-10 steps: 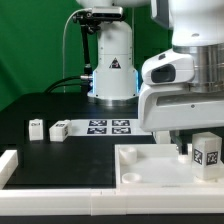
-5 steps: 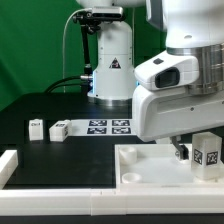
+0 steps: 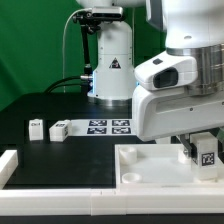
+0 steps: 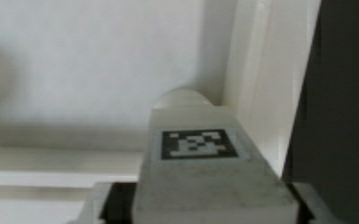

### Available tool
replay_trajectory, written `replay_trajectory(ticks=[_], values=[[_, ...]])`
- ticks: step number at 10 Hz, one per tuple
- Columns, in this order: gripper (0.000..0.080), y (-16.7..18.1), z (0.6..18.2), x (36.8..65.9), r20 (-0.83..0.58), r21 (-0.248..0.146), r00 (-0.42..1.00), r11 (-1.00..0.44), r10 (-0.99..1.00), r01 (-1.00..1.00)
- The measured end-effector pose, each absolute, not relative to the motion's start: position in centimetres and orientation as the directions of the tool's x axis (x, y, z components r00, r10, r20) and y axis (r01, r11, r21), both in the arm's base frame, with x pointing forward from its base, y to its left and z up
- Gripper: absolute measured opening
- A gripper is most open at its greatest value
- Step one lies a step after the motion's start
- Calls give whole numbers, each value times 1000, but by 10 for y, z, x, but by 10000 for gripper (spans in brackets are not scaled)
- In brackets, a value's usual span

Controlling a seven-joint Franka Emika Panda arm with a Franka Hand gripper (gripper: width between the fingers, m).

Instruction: Assemble one leg

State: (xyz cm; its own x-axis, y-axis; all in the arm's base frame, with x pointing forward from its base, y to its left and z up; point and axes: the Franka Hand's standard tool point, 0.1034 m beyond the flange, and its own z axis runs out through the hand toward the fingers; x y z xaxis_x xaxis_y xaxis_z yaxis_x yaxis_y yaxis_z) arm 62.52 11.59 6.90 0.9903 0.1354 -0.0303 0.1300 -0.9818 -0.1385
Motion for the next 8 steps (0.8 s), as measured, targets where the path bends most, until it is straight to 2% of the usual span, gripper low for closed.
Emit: replay_trajectory(ticks=[2, 4, 6, 8], values=[[290, 116, 68, 627, -67, -124, 963, -955, -262, -269], [290, 115, 68, 627, -99, -88, 814, -810, -572, -580], [290, 116, 67, 627, -113, -57, 646, -644, -755, -763], [290, 116, 67, 627, -116, -36, 517, -517, -848, -855]])
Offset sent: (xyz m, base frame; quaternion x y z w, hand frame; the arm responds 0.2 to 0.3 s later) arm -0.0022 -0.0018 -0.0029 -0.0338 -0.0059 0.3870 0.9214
